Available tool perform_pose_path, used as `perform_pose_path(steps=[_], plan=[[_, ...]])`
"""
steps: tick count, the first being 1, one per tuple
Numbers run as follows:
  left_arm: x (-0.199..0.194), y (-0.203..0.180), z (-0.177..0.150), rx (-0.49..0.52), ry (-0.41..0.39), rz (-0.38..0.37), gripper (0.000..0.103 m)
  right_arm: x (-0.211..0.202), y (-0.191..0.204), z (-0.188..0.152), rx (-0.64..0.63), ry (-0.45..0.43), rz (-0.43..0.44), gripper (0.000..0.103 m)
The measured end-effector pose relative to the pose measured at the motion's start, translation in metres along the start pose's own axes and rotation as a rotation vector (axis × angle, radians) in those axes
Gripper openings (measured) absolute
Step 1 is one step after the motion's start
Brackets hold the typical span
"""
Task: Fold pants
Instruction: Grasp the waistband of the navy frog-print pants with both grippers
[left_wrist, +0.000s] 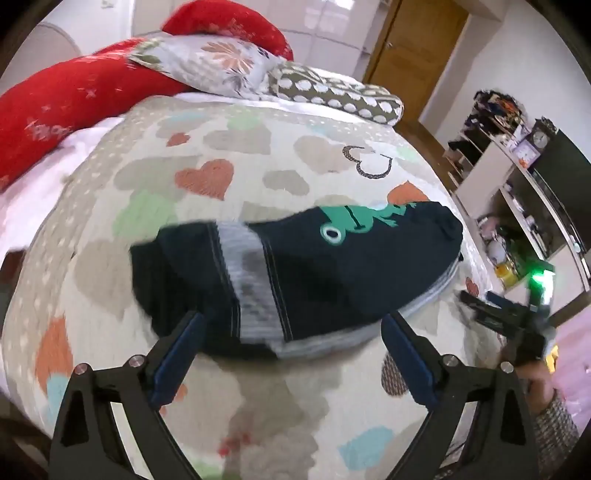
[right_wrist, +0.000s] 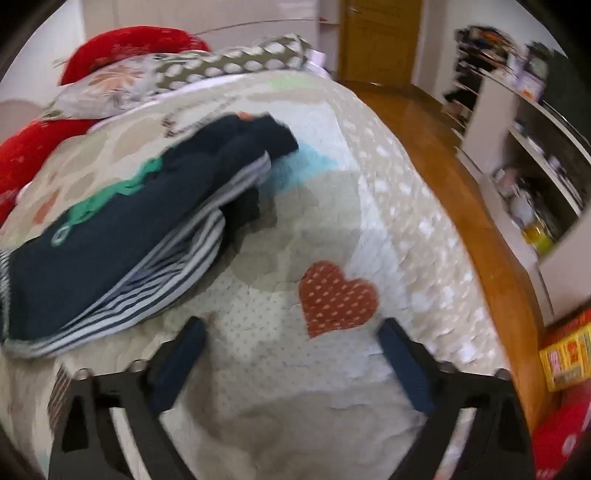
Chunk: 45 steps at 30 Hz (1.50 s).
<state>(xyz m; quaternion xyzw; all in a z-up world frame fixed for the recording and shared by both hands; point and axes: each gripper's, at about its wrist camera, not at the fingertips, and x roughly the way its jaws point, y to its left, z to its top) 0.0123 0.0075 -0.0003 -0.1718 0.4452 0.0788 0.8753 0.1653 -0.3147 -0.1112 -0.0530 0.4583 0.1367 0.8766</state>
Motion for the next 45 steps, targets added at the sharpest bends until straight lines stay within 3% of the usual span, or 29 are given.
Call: perform_pose_path(steps=[4,6,8,10,12,15,18,19,20,21,23,24,27,31,35,39,41,43,44,45], plan=[[0.036,0.004,0.041,0.003,0.080,-0.025,0.096,-0.026,-0.023,0.022,0.008,-0.049,0.062,0.091],[0.055,0.015,0.054,0.025,0.100,-0.003,0.096,-0.027,-0.027,0.043,0.033,-0.039,0.116,0.091],[0.074,0.016,0.067,0.014,0.121,-0.062,0.096,-0.017,-0.029,0.066,0.073,-0.007,0.201,0.092],[0.091,0.022,0.074,0.016,0.136,-0.070,0.096,0.000,-0.028,0.080,0.103,0.024,0.244,0.092],[0.106,0.021,0.080,0.046,0.158,-0.059,0.096,0.018,-0.027,0.091,0.146,0.035,0.256,0.092],[0.126,0.023,0.079,0.066,0.186,-0.046,0.096,0.040,-0.022,0.096,0.238,0.057,0.348,0.092],[0.141,0.017,0.075,0.115,0.195,0.020,0.094,0.053,-0.001,0.094,0.241,0.046,0.374,0.091],[0.143,0.014,0.073,0.137,0.197,0.046,0.079,0.055,0.005,0.094,0.233,0.036,0.362,0.088],[0.146,0.011,0.071,0.158,0.213,0.070,0.064,0.056,0.012,0.095,0.227,0.029,0.354,0.072],[0.149,0.009,0.070,0.169,0.233,0.095,0.049,0.057,0.014,0.095,0.222,0.032,0.356,0.043],[0.146,0.008,0.068,0.181,0.233,0.125,0.036,0.054,0.015,0.095,0.245,0.052,0.387,0.020],[0.143,0.008,0.069,0.183,0.225,0.129,0.025,0.050,0.011,0.093,0.264,0.052,0.399,0.019],[0.130,0.015,0.072,0.138,0.215,0.086,0.024,0.025,0.002,0.082,0.287,0.018,0.421,0.018],[0.119,0.015,0.075,0.136,0.189,0.137,0.024,0.000,-0.014,0.063,0.327,0.002,0.434,0.015],[0.117,0.025,0.080,0.070,0.186,0.208,0.025,-0.003,-0.031,0.053,0.357,-0.002,0.354,0.014],[0.101,0.033,0.080,0.023,0.175,0.158,0.027,0.000,-0.045,0.047,0.356,0.008,0.245,0.014],[0.093,0.030,0.080,0.040,0.166,0.147,0.038,-0.011,-0.045,0.045,0.314,-0.018,0.238,0.014],[0.085,0.027,0.081,0.055,0.144,0.148,0.053,-0.024,-0.042,0.047,0.253,-0.059,0.218,0.018],[0.083,0.025,0.083,0.059,0.137,0.138,0.054,-0.029,-0.039,0.050,0.226,-0.075,0.208,0.029],[0.083,0.024,0.085,0.060,0.133,0.126,0.055,-0.034,-0.036,0.052,0.197,-0.094,0.201,0.048]])
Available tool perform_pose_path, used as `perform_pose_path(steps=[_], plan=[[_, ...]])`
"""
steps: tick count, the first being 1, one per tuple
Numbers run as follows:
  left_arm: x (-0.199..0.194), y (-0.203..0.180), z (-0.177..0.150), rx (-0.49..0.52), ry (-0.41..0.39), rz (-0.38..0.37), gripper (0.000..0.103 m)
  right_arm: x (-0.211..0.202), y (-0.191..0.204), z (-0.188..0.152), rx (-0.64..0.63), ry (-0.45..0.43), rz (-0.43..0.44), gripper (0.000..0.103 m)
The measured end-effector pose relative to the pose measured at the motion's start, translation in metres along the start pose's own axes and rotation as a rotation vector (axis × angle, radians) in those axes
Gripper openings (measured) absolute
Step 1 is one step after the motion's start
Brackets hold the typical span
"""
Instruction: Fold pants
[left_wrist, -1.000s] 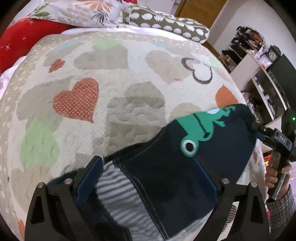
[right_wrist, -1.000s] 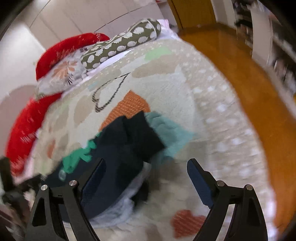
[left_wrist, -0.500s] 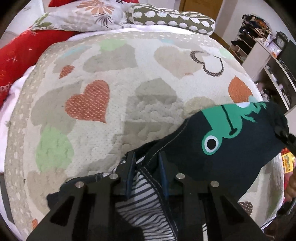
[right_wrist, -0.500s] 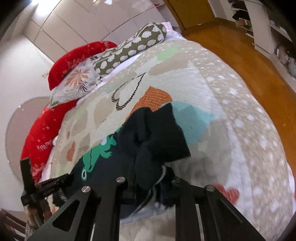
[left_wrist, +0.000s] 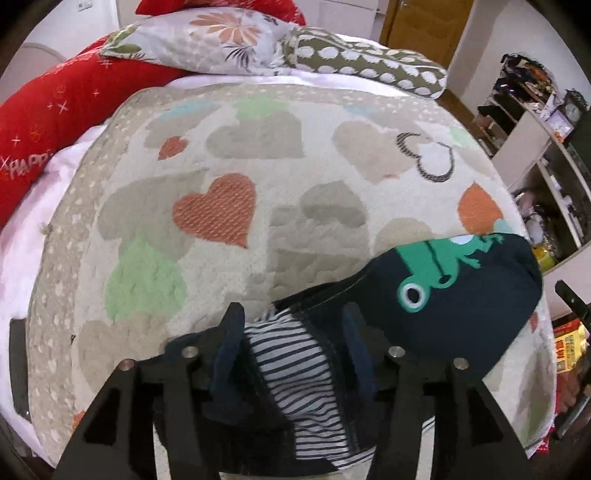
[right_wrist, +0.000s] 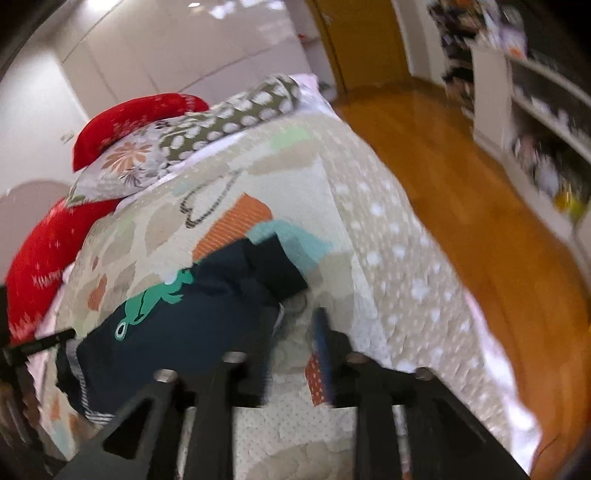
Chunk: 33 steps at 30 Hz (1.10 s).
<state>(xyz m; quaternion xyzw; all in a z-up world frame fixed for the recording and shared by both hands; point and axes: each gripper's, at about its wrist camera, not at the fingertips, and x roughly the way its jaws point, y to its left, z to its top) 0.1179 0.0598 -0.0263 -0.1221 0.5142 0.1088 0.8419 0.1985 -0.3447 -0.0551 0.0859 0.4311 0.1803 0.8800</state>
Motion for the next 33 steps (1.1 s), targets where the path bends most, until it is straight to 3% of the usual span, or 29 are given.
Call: perform_pose_path(steps=[2,3,7,11,14,18,20,23,27,33], plan=[[0.006,-0.004,0.003,-0.009,0.021,-0.038,0.055,-0.003,0.006,0.006,-0.039,-0.036,0.049,0.069],[0.011,-0.006,0.005,-0.012,0.031,-0.053,0.055,-0.001,0.007,0.010,-0.040,-0.035,0.074,0.070],[0.031,-0.017,0.010,0.009,0.065,-0.057,0.055,0.016,0.014,0.025,-0.047,0.045,0.111,0.070],[0.045,-0.022,0.016,0.017,0.073,-0.073,0.055,0.037,0.026,0.037,-0.122,0.110,0.083,0.070],[0.057,-0.027,0.016,0.025,0.093,-0.079,0.055,0.048,0.023,0.041,-0.104,0.107,0.037,0.070],[0.068,-0.035,0.012,0.076,0.104,-0.038,0.055,0.062,0.016,0.036,-0.049,0.128,0.055,0.069],[0.059,-0.034,0.011,0.056,0.078,-0.023,0.054,0.064,0.018,0.034,-0.055,0.133,0.052,0.069],[0.020,-0.025,-0.001,-0.017,-0.011,-0.127,0.054,0.050,0.019,0.028,-0.025,0.091,0.058,0.068],[-0.025,-0.017,-0.041,-0.088,-0.066,-0.217,0.055,0.016,0.020,0.009,0.028,0.052,0.166,0.068],[-0.040,0.014,-0.103,-0.282,-0.040,-0.324,0.055,0.016,0.027,-0.034,0.110,0.195,0.414,0.064]])
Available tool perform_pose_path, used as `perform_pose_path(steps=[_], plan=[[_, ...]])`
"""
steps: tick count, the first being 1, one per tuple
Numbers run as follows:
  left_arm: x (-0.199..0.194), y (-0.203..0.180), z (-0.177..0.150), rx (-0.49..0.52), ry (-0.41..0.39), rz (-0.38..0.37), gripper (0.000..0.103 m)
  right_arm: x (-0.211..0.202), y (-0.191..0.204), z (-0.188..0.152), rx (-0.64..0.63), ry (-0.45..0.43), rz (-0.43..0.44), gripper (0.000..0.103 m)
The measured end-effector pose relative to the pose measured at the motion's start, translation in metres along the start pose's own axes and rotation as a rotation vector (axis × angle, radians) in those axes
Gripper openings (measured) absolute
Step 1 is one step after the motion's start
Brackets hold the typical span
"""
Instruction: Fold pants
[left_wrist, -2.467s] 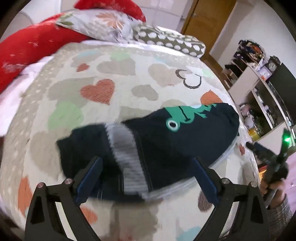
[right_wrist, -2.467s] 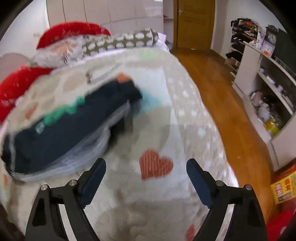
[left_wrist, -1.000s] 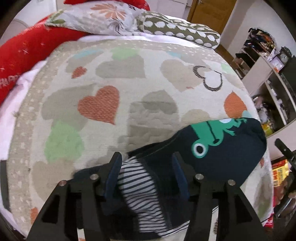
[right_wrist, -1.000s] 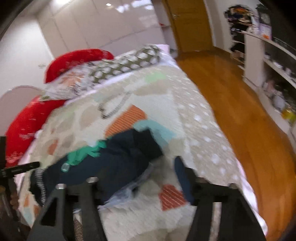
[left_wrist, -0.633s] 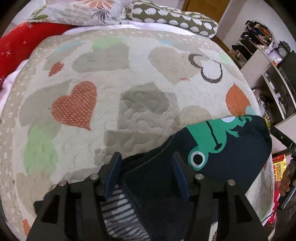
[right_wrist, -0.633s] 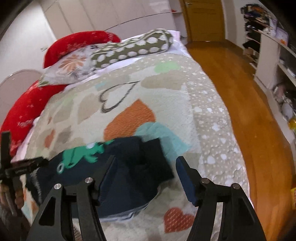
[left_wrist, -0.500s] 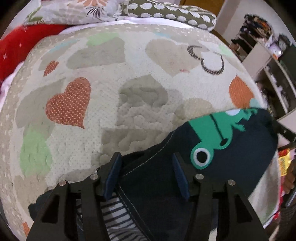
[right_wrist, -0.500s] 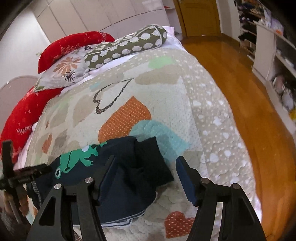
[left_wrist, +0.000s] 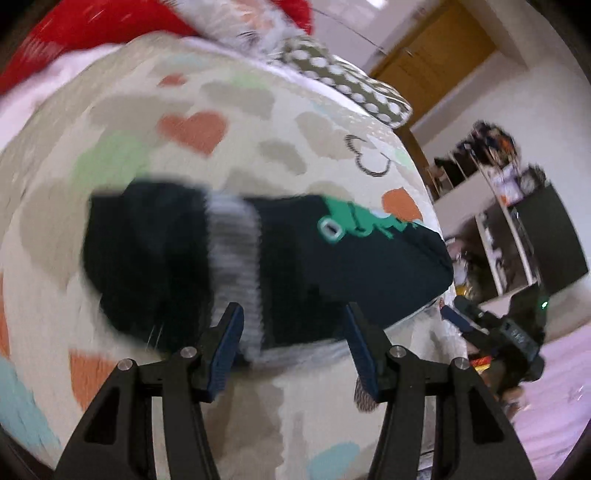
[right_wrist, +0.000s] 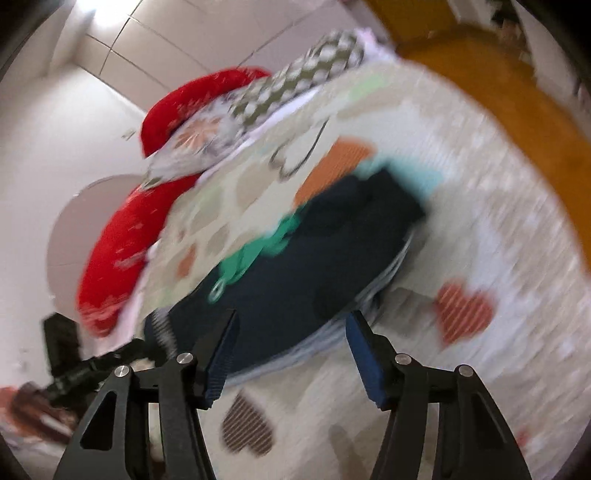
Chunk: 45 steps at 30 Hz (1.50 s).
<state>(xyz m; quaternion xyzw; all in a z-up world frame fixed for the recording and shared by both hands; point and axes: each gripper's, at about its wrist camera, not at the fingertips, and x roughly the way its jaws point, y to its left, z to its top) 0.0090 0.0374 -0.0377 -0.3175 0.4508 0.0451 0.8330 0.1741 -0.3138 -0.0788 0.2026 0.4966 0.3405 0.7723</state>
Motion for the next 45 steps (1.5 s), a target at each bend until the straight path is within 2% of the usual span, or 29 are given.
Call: perform_pose_path(steps=[4,6,8,9,10,12,17,24,26,30,34,39,45], plan=[[0.005,0.029,-0.017,-0.120,0.039,-0.029,0.054,0.013,0.001,-0.019,0.005,0.027,-0.003,0.064],[0.015,0.037,-0.019,-0.162,0.065,-0.019,0.053,0.016,0.000,-0.025,0.018,0.035,-0.002,0.064],[0.022,0.040,-0.015,-0.173,0.067,0.007,0.047,0.017,-0.002,-0.028,0.024,0.034,-0.005,0.064],[0.024,0.040,-0.013,-0.167,0.061,0.015,0.039,0.017,-0.002,-0.030,0.026,0.031,-0.008,0.064],[0.025,0.039,-0.010,-0.156,0.050,0.035,0.024,0.014,-0.004,-0.031,0.027,0.028,-0.010,0.064],[0.028,0.041,-0.006,-0.164,0.042,0.072,0.003,0.009,-0.004,-0.034,0.022,0.016,-0.022,0.064],[0.024,0.052,0.000,-0.230,0.033,0.029,0.002,0.000,-0.009,-0.036,0.022,-0.002,-0.043,0.064],[-0.015,0.042,-0.001,-0.205,-0.072,0.016,0.001,-0.005,-0.011,-0.044,0.017,-0.007,-0.044,0.064],[-0.018,0.041,0.002,-0.208,-0.082,0.016,0.001,-0.004,-0.010,-0.046,0.024,0.002,-0.007,0.064],[-0.018,0.040,0.004,-0.217,-0.087,0.013,0.001,0.004,-0.004,-0.048,0.060,0.040,0.124,0.064],[-0.017,0.045,-0.006,-0.228,-0.074,0.001,0.001,0.019,0.007,-0.051,0.059,0.086,0.172,0.065],[-0.012,0.049,-0.023,-0.229,-0.050,0.015,0.001,0.051,0.029,-0.056,0.105,0.166,0.287,0.065],[-0.026,0.052,-0.039,-0.208,-0.070,-0.007,0.001,0.100,0.050,-0.059,0.182,0.279,0.323,0.065]])
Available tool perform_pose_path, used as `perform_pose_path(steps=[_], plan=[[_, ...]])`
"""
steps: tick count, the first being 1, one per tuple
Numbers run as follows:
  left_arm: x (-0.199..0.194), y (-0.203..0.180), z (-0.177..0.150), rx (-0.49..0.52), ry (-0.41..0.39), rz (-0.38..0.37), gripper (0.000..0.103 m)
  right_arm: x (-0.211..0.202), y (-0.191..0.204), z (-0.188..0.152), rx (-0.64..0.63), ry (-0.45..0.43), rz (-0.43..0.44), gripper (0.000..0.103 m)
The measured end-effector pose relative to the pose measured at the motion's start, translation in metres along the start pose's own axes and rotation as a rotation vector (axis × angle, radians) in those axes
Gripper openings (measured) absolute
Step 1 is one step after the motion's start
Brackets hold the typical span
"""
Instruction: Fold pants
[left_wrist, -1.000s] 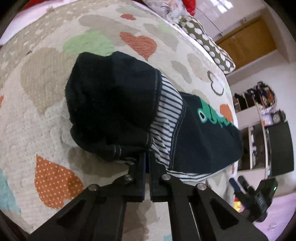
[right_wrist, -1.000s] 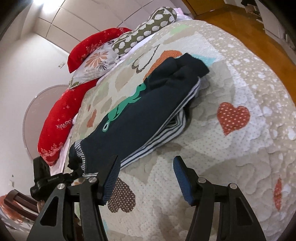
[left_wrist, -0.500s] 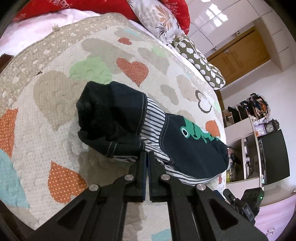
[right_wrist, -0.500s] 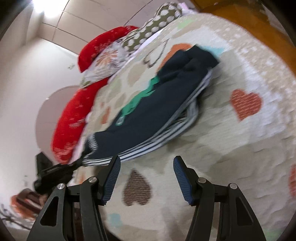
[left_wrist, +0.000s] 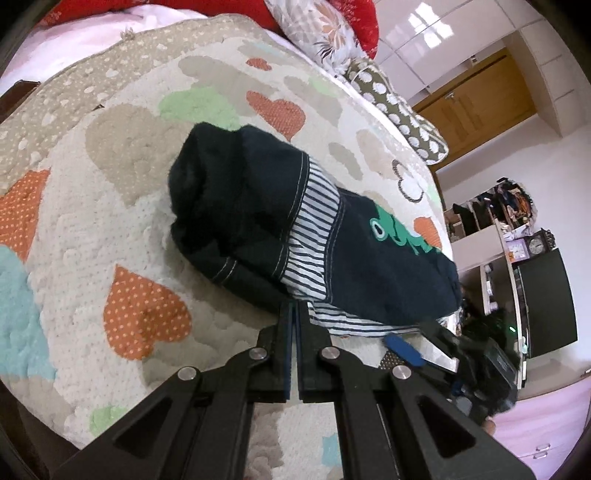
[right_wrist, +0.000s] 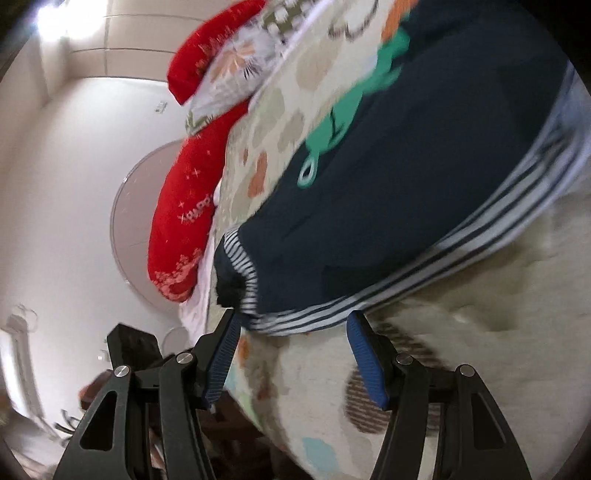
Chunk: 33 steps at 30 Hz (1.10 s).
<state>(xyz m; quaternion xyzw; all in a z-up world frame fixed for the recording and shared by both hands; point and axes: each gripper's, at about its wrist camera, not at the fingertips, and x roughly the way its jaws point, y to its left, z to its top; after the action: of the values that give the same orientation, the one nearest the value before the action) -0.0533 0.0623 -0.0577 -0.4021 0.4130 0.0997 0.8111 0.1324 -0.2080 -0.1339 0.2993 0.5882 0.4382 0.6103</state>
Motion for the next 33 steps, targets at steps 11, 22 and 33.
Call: perform_pose_path(steps=[11,22,33], plan=[[-0.019,0.022,0.005,-0.059,-0.033,-0.062,0.001,0.046,0.027,0.011,0.004,0.011,-0.129,0.065],[0.015,-0.011,0.008,-0.044,0.061,-0.150,0.044,0.040,0.033,0.023,0.021,-0.117,-0.171,0.007],[0.068,-0.025,0.030,-0.176,0.092,-0.273,0.031,0.015,0.060,0.019,-0.047,-0.146,-0.076,0.007]])
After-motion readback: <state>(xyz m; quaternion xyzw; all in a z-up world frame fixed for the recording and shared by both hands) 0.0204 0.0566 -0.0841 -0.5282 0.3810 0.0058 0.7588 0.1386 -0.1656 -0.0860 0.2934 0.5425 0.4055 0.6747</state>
